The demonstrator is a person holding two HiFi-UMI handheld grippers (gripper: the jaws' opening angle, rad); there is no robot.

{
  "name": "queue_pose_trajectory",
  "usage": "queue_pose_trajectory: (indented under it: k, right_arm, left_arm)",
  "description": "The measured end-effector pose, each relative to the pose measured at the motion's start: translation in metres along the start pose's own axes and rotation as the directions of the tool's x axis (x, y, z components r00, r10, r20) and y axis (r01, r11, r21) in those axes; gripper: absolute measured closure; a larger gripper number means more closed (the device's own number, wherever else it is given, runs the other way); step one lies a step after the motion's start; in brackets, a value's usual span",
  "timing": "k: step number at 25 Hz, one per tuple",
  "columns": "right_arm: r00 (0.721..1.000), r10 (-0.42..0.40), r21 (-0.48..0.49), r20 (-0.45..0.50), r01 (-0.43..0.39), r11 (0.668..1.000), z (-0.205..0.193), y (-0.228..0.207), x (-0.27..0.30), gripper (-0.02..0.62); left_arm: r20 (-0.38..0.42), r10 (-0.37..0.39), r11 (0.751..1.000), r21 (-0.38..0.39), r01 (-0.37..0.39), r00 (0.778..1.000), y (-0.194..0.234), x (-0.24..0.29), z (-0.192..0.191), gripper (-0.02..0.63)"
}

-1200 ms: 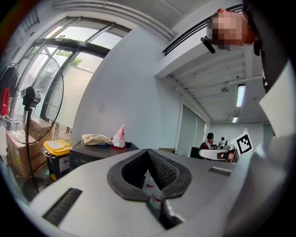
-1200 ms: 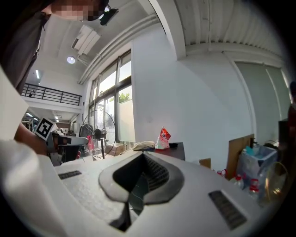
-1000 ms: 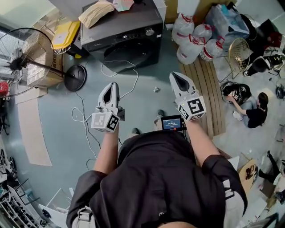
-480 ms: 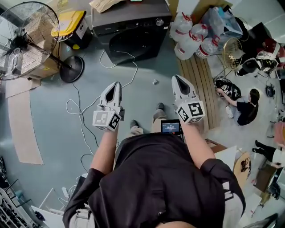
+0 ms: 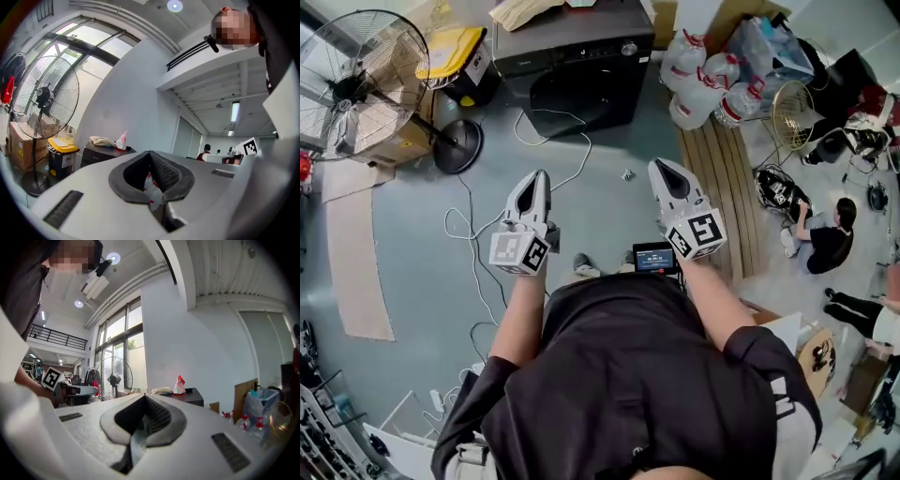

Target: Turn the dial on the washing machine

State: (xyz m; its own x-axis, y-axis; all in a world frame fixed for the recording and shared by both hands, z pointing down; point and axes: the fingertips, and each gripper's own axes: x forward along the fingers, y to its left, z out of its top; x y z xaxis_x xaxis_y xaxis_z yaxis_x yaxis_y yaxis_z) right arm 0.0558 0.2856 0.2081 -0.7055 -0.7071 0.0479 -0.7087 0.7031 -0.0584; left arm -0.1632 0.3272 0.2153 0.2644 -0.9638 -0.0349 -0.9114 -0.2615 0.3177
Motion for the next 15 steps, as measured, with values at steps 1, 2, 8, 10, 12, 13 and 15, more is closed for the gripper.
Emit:
queue_pose_trajectory:
  k: [1, 2, 8, 10, 12, 13, 15]
  right_arm:
    - [1.0, 0.01, -0.008, 0.003, -0.01, 1.0, 0.001, -0.003, -0.005, 0.594]
    - [1.0, 0.018, -0.009, 0.001, -0.018, 1.0, 0.0, -0.007, -0.011, 0.594]
    - [1.0, -0.008, 0.029, -0.022, 0.008, 1.0, -0.018, -0.033, -0.036, 0.594]
    - [0.999, -0.017, 0.045, -0.028, 0.018, 0.999, -0.022, -0.038, -0.041, 0.594]
    - [0.999, -0.018, 0.053, -0.033, 0.02, 0.998, -0.024, -0.04, -0.042, 0.594]
    - [0.999, -0.018, 0.052, -0.031, 0.02, 0.998, -0.023, -0.04, -0.041, 0.594]
    - [0.999, -0.024, 0.041, -0.022, 0.024, 0.999, -0.018, -0.041, -0.038, 0.594]
  left_arm:
    - [0.003, 0.005, 1.0, -0.002, -0.005, 1.0, -0.004, 0.0, 0.0, 0.612]
    - [-0.001, 0.011, 1.0, 0.003, -0.011, 1.0, -0.007, -0.001, -0.002, 0.612]
    - [-0.054, -0.005, 1.0, 0.022, 0.006, 0.999, -0.029, 0.008, -0.016, 0.612]
    - [-0.06, -0.015, 0.999, 0.029, 0.017, 0.998, -0.038, 0.01, -0.019, 0.612]
    - [-0.071, -0.032, 0.998, 0.043, 0.035, 0.997, -0.045, 0.014, -0.02, 0.612]
    - [-0.075, -0.039, 0.998, 0.049, 0.043, 0.996, -0.047, 0.016, -0.021, 0.612]
    - [-0.076, -0.049, 0.997, 0.061, 0.054, 0.996, -0.049, 0.018, -0.019, 0.612]
